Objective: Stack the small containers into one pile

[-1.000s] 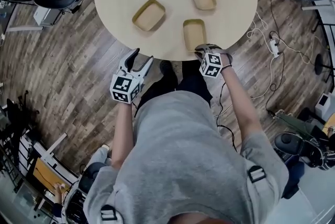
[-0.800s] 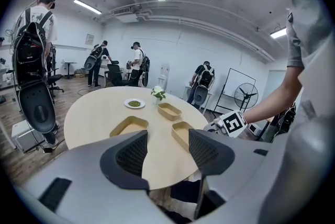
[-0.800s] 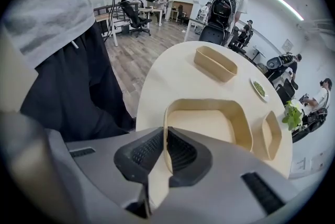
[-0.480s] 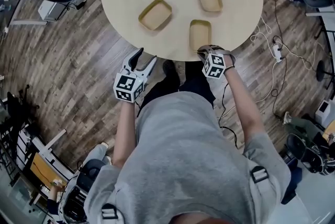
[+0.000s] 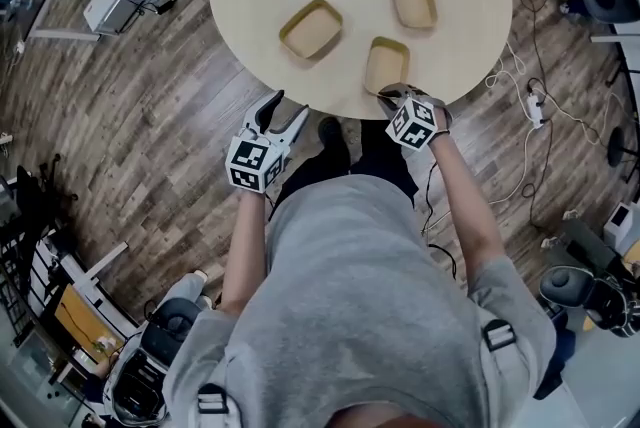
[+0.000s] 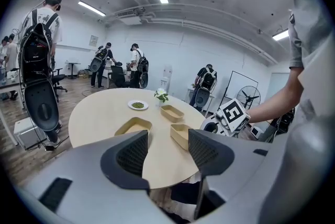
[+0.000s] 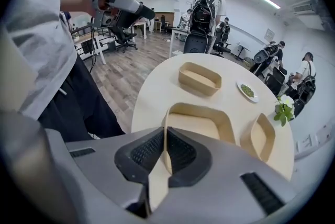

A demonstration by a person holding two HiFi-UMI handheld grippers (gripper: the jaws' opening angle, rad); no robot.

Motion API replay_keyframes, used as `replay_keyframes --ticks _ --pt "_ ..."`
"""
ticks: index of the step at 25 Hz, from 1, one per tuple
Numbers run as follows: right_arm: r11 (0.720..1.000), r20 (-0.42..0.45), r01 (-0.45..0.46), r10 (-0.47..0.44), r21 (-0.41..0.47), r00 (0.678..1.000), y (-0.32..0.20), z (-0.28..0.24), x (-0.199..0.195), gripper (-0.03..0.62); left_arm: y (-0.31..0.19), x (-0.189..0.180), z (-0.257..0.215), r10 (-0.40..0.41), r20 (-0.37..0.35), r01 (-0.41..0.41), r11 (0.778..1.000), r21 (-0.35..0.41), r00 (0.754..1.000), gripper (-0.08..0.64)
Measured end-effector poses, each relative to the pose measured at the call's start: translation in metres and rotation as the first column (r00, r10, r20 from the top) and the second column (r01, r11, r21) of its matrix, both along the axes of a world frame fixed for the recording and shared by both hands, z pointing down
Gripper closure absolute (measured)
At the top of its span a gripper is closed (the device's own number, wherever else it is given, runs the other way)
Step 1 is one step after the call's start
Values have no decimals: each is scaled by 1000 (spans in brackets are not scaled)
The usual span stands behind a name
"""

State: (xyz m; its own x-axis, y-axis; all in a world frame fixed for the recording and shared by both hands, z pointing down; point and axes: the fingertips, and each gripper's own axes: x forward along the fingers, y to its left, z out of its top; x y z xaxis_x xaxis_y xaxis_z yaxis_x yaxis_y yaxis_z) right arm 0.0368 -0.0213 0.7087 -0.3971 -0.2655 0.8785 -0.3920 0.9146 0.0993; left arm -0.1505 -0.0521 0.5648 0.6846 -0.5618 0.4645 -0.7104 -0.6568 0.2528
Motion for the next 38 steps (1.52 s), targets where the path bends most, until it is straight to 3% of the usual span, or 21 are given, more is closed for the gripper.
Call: replay_keyframes --ticks 11,22,32,38 --pt "993 44 -110 108 40 993 -34 -34 -32 571 -4 -13 -6 -23 -15 23 1000 9 1000 305" --pt "979 138 -170 154 114 978 -91 -74 -102 571 -12 -26 -9 -43 -5 43 999 8 999 305" --pt "975 172 -222 217 11 961 -123 -67 -155 571 -12 -45 0 -79 1 79 997 -16 997 307" --pt "966 139 -256 260 -44 956 -138 -56 -176 571 -11 -56 5 -105 3 105 994 -29 994 307"
